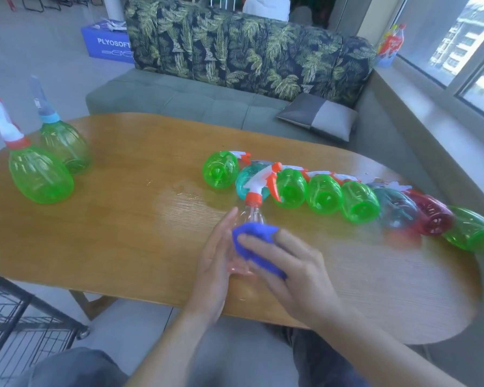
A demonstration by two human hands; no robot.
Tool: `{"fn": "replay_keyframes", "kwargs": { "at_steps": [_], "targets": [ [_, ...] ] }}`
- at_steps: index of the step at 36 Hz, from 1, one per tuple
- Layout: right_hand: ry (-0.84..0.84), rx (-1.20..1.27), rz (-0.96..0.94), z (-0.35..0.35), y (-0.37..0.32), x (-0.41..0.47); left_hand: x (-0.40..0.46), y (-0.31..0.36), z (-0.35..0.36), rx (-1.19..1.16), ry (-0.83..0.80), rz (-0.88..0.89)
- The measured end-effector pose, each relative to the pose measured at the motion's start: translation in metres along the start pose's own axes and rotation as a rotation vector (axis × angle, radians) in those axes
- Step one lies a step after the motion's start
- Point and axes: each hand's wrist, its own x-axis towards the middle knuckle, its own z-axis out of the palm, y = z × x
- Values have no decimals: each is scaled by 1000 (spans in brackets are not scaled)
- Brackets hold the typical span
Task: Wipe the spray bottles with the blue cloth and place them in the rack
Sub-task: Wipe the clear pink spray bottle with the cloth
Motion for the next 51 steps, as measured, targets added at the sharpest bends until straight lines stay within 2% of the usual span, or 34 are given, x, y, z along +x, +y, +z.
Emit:
{"fn": "replay_keyframes", "kwargs": {
  "at_steps": [3, 7, 10, 16, 22, 24, 26, 29, 31, 34, 37, 43, 51],
  "targets": [
    [104, -46, 169, 0, 1, 23, -2, -4, 3, 106, -40, 42],
    [47, -230, 276, 13, 2, 34, 0, -9, 2, 126, -48, 51],
    [66, -220, 303, 21, -1, 27, 1, -6, 4, 89, -37, 35],
    [1, -49, 137, 22, -8, 1, 2, -7, -3, 40, -19, -16],
    [-224, 11, -138, 7, 1, -19, 1, -6, -8, -5, -16, -49],
    [-247, 68, -146, 2, 1, -21, 0, -5, -7, -31, -13, -53],
    [-170, 174, -6, -2, 0, -20, 0, -4, -6, -47, -7, -64],
    [22, 290, 327, 0, 0, -9, 2, 1, -4, -86, -14, -82],
    [94, 386, 496, 5, 2, 4, 1, 2, -4, -102, -27, -86],
    [115, 500, 592, 11, 4, 21, 1, 0, -6, -92, -41, -74],
    [98, 515, 632, 17, 3, 29, 2, -1, -6, -74, -48, -64],
    [58, 320, 456, 26, 0, 14, 3, 4, -6, -119, -53, -101],
    [-129, 175, 4, 20, -2, -18, 3, 4, -9, -156, -36, -130]
  ]
}}
